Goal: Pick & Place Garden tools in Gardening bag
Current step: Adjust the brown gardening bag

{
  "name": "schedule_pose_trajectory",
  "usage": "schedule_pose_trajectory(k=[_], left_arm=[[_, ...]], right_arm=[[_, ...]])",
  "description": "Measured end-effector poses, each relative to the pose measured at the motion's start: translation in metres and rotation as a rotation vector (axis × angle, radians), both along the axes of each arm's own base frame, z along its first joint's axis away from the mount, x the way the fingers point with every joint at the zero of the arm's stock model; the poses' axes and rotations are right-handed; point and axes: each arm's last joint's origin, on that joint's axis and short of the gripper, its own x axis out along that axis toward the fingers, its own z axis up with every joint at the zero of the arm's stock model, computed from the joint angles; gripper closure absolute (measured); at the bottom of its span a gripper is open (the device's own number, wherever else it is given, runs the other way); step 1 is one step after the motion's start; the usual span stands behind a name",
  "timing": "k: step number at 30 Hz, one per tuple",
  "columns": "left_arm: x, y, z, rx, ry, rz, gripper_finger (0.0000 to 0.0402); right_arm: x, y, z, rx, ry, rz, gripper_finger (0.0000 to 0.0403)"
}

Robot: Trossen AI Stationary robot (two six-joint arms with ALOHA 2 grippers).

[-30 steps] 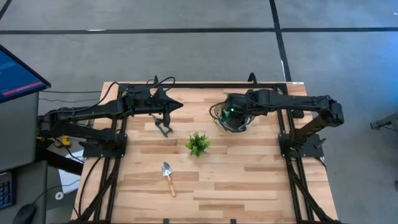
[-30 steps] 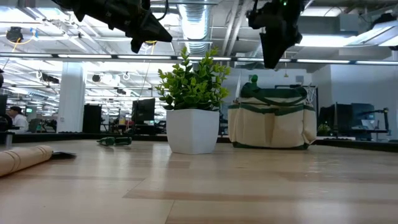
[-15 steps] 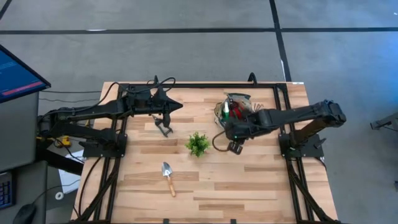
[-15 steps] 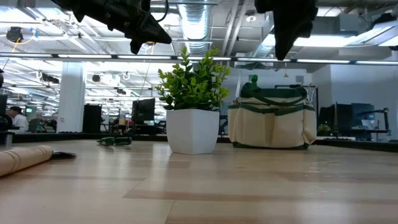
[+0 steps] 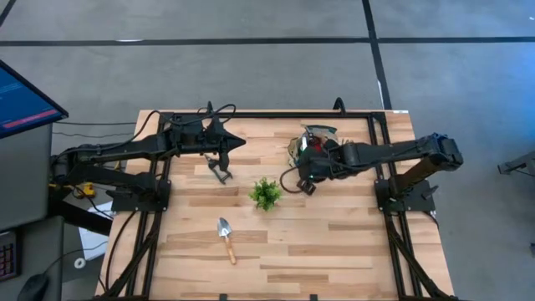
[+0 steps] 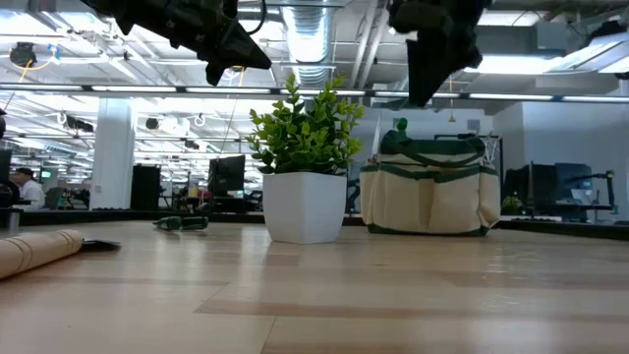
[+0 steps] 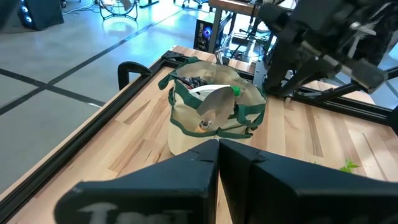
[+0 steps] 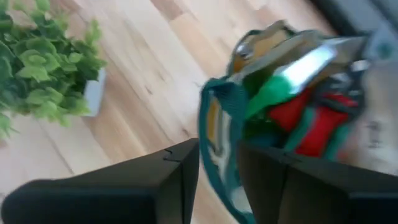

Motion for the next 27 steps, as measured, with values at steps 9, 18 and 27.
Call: schedule_pose_trajectory(k=[9,18,27], left_arm=[[0.000,0.000,0.000,0.000,0.002,0.000,0.0401],[0.000,0.000,0.000,0.000,0.001,0.000,0.0401],[0.000,0.000,-0.001,-0.003,0.010,0.000,0.0401]], right_arm=[[0.000,-0.011,-0.026,0.045,0.021,0.001,0.0304],[0.000,-0.031,-0.031,0.058,0.016,-0.030,0.0304],[0.003,-0.038,-0.046,0.100,-0.022,0.002,0.0304]])
